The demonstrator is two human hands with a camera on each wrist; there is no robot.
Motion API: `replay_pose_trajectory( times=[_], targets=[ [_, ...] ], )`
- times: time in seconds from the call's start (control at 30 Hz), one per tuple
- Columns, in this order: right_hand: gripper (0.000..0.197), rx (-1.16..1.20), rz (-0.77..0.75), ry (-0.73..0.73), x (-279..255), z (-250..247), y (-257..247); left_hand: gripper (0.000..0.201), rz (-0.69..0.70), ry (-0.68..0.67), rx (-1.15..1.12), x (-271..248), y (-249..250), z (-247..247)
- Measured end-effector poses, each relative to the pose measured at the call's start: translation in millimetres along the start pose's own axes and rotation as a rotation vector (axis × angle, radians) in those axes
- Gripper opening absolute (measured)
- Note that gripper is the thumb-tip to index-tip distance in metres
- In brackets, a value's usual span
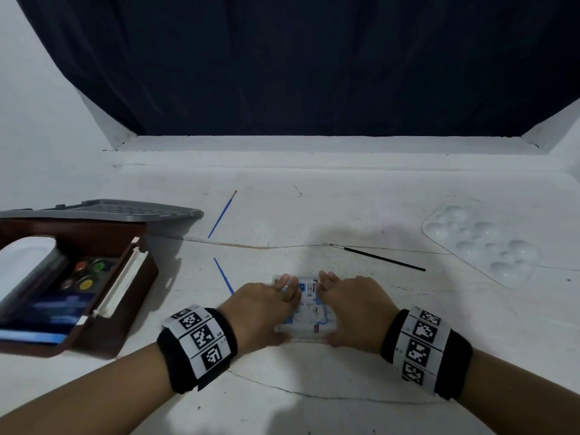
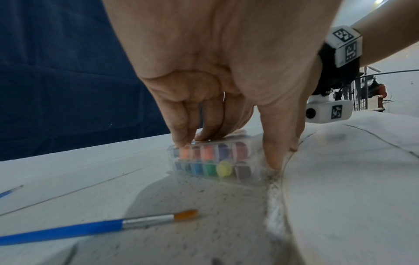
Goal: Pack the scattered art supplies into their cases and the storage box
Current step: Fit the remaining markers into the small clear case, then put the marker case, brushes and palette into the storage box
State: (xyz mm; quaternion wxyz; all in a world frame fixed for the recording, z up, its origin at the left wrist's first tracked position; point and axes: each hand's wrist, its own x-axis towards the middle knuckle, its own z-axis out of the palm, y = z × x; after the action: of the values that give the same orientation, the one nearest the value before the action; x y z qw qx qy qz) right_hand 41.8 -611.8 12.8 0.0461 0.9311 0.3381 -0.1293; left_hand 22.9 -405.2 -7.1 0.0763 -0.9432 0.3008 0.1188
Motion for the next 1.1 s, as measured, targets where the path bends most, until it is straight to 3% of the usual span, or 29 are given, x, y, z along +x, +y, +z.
replay_pose_trajectory(
  times=[0.1, 0.17, 0.27, 0.4, 0.6, 0.67, 0.77, 0.9, 1.0, 1.1],
  targets=[
    [0.087, -0.025, -0.011, 0.017, 3, 0, -1, 0.085, 0.03, 0.044, -0.012, 2, 2, 4],
    [0.084, -0.03, -0.02, 0.024, 4, 2, 0, 0.082, -0.01, -0.014, -0.037, 2, 5, 3],
    [0.092, 0.124, -0.007, 0.028, 2, 3, 1, 0.081, -0.012, 0.006, -0.112, 0, 6, 6],
    [0.119, 0.202, 0.003, -0.053, 4, 1, -2, 0.077, -0.002, 0.066, -0.208, -5, 3, 18],
    [0.108, 0.181, 0.031, 0.006, 6, -1, -6, 0.076, -0.051, 0.146, -0.282, -21, 9, 13],
    [0.102, 0.185, 0.049, 0.074, 2, -7, -8, 0.072, -0.109, 0.28, -0.413, -36, 10, 3],
    [0.106, 0.287, 0.078, 0.16, -4, -31, -16, 0.055, -0.145, 0.629, -0.594, -70, 6, -17],
    [0.101, 0.418, -0.004, 0.337, -7, -74, -52, 0.028, -0.231, 1.019, -0.636, -134, -20, -46],
    [0.084, 0.477, -0.124, 0.434, 7, -97, -94, 0.02, -0.333, 1.096, -0.603, -183, -62, -47],
    [0.087, 0.464, -0.189, 0.409, 33, -108, -140, 0.019, -0.451, 1.038, -0.532, -228, -114, -27]
  ],
)
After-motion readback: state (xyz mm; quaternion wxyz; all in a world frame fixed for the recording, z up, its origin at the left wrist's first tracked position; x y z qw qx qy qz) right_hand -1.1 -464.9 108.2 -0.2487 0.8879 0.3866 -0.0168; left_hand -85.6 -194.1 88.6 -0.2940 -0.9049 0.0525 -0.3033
